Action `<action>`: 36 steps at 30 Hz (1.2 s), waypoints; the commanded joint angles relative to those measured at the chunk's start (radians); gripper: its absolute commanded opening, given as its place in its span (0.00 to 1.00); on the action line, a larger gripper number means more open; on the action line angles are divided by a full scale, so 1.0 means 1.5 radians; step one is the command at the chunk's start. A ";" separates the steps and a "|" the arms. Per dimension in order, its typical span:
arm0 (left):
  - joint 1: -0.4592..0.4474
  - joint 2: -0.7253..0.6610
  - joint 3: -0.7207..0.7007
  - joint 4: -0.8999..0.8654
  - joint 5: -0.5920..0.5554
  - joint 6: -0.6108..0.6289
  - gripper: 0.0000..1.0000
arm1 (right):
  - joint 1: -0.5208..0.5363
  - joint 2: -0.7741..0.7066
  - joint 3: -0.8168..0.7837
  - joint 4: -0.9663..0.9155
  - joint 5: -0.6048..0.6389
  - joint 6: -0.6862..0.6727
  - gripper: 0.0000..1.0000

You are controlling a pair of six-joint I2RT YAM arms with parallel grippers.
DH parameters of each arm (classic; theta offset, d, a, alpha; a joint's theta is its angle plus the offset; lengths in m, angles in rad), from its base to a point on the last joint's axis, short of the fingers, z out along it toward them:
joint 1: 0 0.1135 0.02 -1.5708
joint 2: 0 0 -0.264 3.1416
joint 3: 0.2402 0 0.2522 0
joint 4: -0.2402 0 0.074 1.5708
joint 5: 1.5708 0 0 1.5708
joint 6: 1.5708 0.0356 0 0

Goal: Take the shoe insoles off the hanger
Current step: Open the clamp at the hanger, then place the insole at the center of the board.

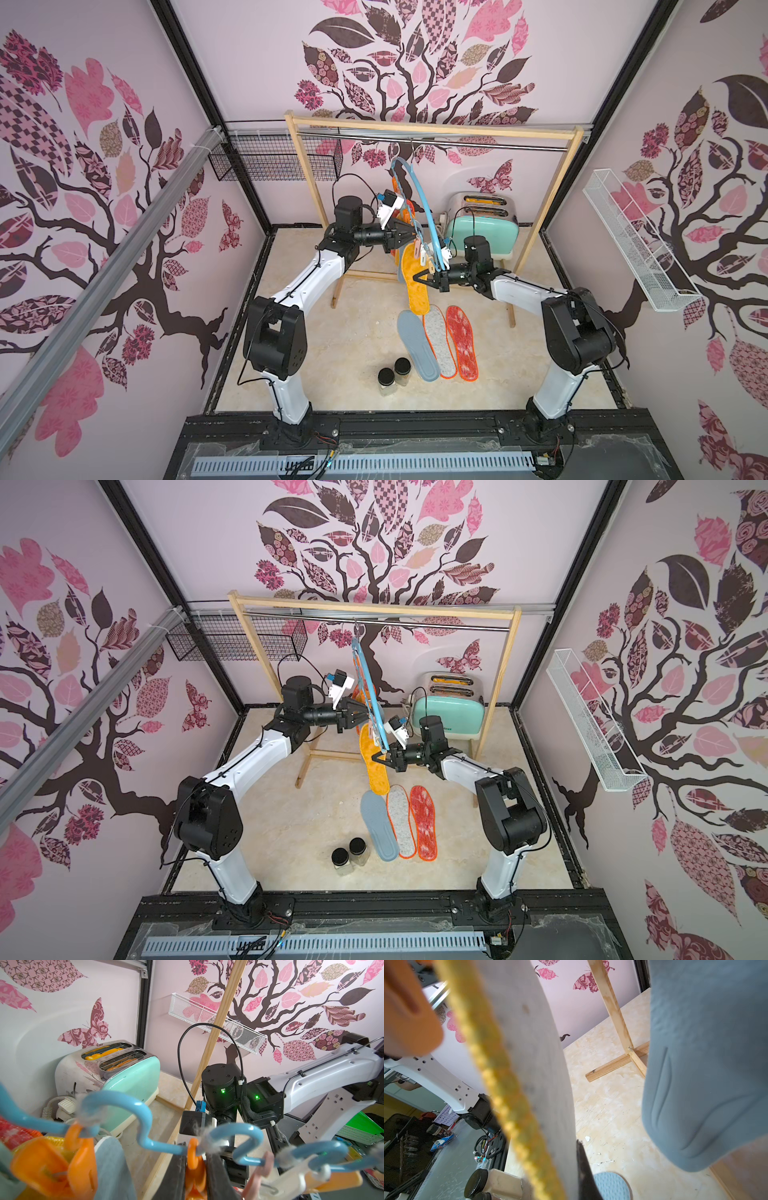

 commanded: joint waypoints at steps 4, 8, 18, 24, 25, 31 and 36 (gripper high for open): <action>-0.002 -0.022 -0.015 -0.021 -0.008 0.019 0.02 | -0.002 -0.031 -0.026 -0.024 0.070 0.003 0.03; -0.002 -0.030 -0.024 -0.025 -0.014 0.023 0.02 | -0.001 -0.043 -0.046 -0.036 0.100 0.012 0.05; -0.002 -0.035 -0.037 -0.025 -0.023 0.026 0.02 | -0.001 -0.127 -0.128 -0.053 0.182 0.111 0.04; -0.002 -0.049 -0.053 -0.026 -0.030 0.034 0.02 | -0.001 -0.239 -0.134 -0.288 0.322 0.166 0.02; -0.001 -0.049 -0.053 -0.027 -0.030 0.034 0.02 | -0.001 -0.261 -0.133 -0.339 0.347 0.162 0.02; -0.002 -0.046 -0.053 -0.025 -0.027 0.030 0.02 | -0.001 -0.372 -0.094 -0.624 0.578 0.166 0.03; 0.000 -0.049 -0.058 -0.031 -0.029 0.037 0.02 | -0.001 -0.414 -0.088 -0.733 0.721 0.212 0.00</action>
